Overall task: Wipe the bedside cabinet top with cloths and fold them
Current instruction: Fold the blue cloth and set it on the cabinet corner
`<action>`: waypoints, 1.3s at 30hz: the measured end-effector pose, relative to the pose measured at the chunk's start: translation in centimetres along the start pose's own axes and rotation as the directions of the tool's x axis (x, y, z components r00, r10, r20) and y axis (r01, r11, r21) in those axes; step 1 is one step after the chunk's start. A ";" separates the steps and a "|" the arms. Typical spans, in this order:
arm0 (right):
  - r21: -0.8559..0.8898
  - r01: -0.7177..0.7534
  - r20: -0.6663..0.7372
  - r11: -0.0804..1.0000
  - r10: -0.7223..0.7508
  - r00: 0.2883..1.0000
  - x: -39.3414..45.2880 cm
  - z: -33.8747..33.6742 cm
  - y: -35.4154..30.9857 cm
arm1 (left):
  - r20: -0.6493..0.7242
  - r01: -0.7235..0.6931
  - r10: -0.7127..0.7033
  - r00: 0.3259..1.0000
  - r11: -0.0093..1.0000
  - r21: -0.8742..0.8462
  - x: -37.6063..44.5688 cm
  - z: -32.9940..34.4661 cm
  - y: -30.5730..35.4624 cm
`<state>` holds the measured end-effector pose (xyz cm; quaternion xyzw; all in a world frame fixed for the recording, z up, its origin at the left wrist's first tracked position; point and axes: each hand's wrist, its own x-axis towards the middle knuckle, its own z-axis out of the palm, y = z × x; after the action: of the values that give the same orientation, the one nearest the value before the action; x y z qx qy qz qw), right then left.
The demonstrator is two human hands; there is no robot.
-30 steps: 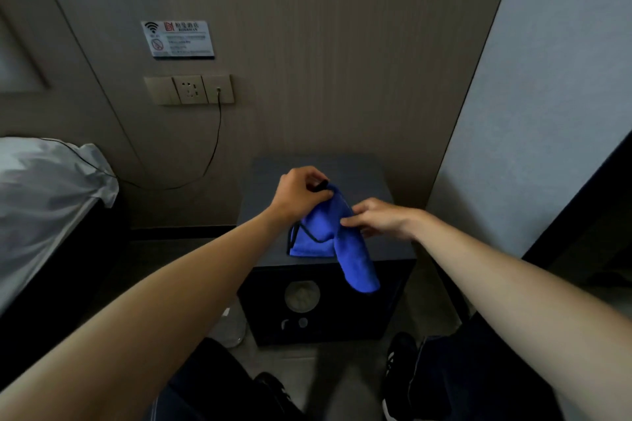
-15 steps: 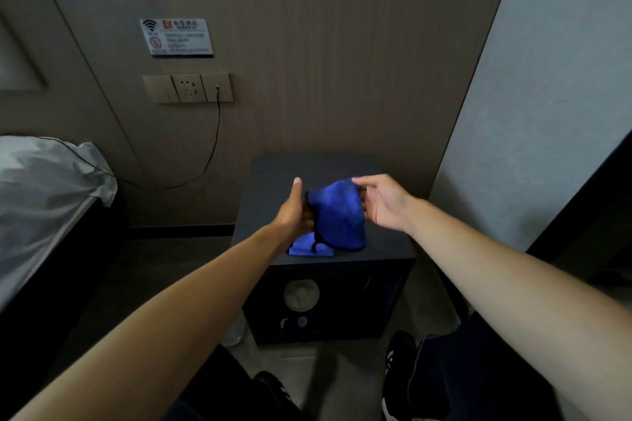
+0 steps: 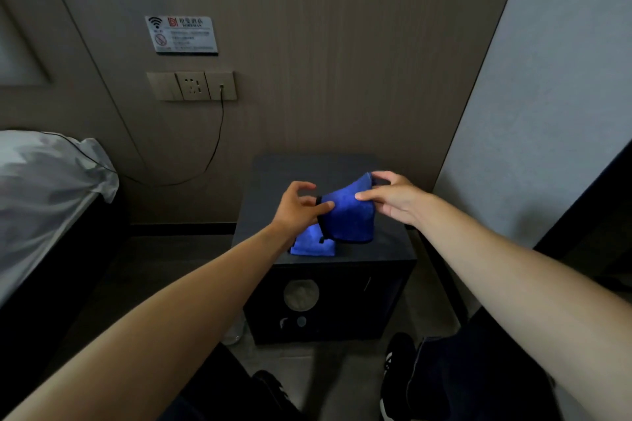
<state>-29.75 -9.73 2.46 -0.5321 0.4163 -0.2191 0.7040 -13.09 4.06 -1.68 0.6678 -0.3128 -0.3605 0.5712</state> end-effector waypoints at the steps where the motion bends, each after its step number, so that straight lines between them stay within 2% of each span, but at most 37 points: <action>1: -0.005 0.037 -0.010 0.999 -0.037 0.999 0.1 0.0 -0.1 | 0.004 -0.036 0.036 0.999 0.999 0.032 0.3 -0.1 -0.1; 3: -0.122 0.111 0.029 0.986 -0.108 0.994 0.0 -0.2 -0.2 | 0.015 -0.109 0.108 0.994 0.984 0.139 0.6 -0.5 -0.1; 4: -0.239 0.165 0.059 0.957 -0.155 0.986 -0.2 -0.4 -0.2 | 0.026 -0.136 0.133 0.991 0.972 0.192 0.7 -0.6 0.0; 7: -0.624 0.300 0.103 0.722 -0.304 0.947 -0.3 -0.7 -0.3 | 0.038 -0.203 0.202 0.979 0.918 0.341 0.9 -0.8 0.2; 9: -0.749 0.333 0.127 0.572 -0.370 0.920 -0.1 -0.7 -0.1 | 0.045 -0.251 0.257 0.965 0.865 0.435 1.2 -0.8 0.2; 10: -0.768 0.345 0.136 0.540 -0.389 0.911 0.1 -0.6 -0.1 | 0.058 -0.274 0.280 0.958 0.840 0.468 1.4 -0.7 0.3; 12: -0.745 0.366 0.144 0.557 -0.402 0.904 0.7 -0.8 0.0 | 0.072 -0.305 0.317 0.946 0.790 0.531 2.0 -0.5 0.3; 15: -0.692 0.338 0.128 0.638 -0.352 0.927 1.3 -1.1 -0.2 | 0.058 -0.306 0.340 0.939 0.747 0.590 3.2 -0.3 0.5; 20: -0.603 0.241 0.092 0.761 -0.233 0.968 4.7 -1.4 0.7 | 0.125 -0.295 0.269 0.955 0.824 0.484 5.7 0.7 0.6; 24: -0.522 0.215 0.144 0.825 -0.163 0.976 7.3 -1.9 1.2 | 0.021 -0.283 0.308 0.951 0.840 0.464 8.3 1.6 0.1; 26: -0.530 0.226 0.144 0.818 -0.176 0.974 8.3 -2.3 1.4 | -0.012 -0.267 0.306 0.952 0.847 0.459 9.9 2.1 -0.2; 29: -0.520 0.196 0.053 0.831 -0.198 0.979 10.1 -3.1 1.5 | -0.030 -0.203 0.230 0.973 0.907 0.369 12.1 2.9 -0.9; 32: -0.472 0.145 -0.008 0.870 -0.169 0.986 12.5 -4.2 1.6 | 0.035 -0.071 0.069 0.997 0.994 0.081 14.3 3.9 -1.7; 34: -0.442 0.119 -0.068 0.889 -0.166 0.984 14.3 -4.9 1.8 | 0.101 0.027 -0.021 0.995 0.998 -0.058 15.8 4.3 -2.4; 36: -0.439 0.115 -0.125 0.891 -0.188 0.974 16.2 -5.6 2.2 | 0.136 0.068 -0.061 0.989 0.996 -0.050 17.7 4.6 -3.2; 39: -0.429 0.128 -0.223 0.894 -0.242 0.944 19.1 -6.3 2.9 | 0.120 0.048 -0.053 0.991 0.998 0.044 21.0 5.7 -4.3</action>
<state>-24.65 -26.65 -7.53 -0.6697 0.4920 -0.2645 0.4893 -6.40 -15.77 -9.00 0.6639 -0.3372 -0.4080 0.5283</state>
